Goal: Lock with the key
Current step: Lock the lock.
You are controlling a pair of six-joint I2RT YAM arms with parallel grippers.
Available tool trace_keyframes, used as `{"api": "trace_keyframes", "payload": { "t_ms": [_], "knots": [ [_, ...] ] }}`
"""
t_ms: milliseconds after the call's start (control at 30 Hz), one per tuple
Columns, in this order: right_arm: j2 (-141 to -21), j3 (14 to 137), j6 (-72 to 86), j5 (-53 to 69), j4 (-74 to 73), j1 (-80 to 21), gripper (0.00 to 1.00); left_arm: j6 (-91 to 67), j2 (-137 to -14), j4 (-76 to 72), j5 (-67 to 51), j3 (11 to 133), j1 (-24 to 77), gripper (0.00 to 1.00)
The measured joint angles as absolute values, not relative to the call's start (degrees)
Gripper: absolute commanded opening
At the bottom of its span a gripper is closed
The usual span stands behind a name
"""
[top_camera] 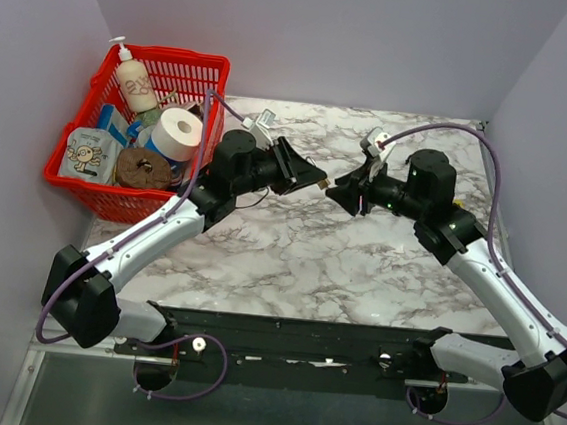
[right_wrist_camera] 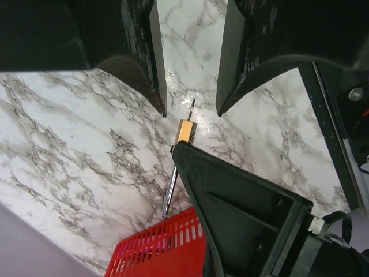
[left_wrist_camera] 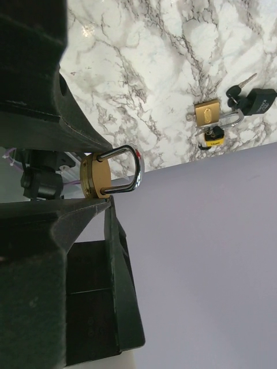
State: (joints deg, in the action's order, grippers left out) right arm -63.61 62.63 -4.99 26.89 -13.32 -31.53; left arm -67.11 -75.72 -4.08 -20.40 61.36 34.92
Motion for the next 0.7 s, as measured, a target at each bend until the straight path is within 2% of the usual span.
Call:
{"api": "trace_keyframes", "payload": {
  "t_ms": [200, 233, 300, 400, 700],
  "knots": [
    [-67.94, 63.37, -5.41, 26.76, -13.32, -31.55, 0.29, -67.02, -75.99, -3.73, -20.03, 61.36, 35.38, 0.0],
    [-68.18, 63.37, -5.5, 26.76, -13.32, -31.55, 0.22, -67.05, -75.99, -3.44, -19.81, 61.36, 35.35, 0.0],
    [-68.27, 63.4, -5.63, 26.76, -13.37, -31.83, 0.17, -67.09, -75.99, -3.18, -19.31, 61.36, 35.33, 0.0],
    [-68.27, 63.4, -6.04, 26.37, -13.41, -32.32, 0.01, -67.26, -75.99, -3.09, -18.98, 61.34, 35.31, 0.0],
    [-68.25, 62.0, -5.85, 24.43, -13.19, -33.61, 0.01, -66.94, -75.99, 0.21, -18.02, 61.36, 34.65, 0.0]
  ]
}}
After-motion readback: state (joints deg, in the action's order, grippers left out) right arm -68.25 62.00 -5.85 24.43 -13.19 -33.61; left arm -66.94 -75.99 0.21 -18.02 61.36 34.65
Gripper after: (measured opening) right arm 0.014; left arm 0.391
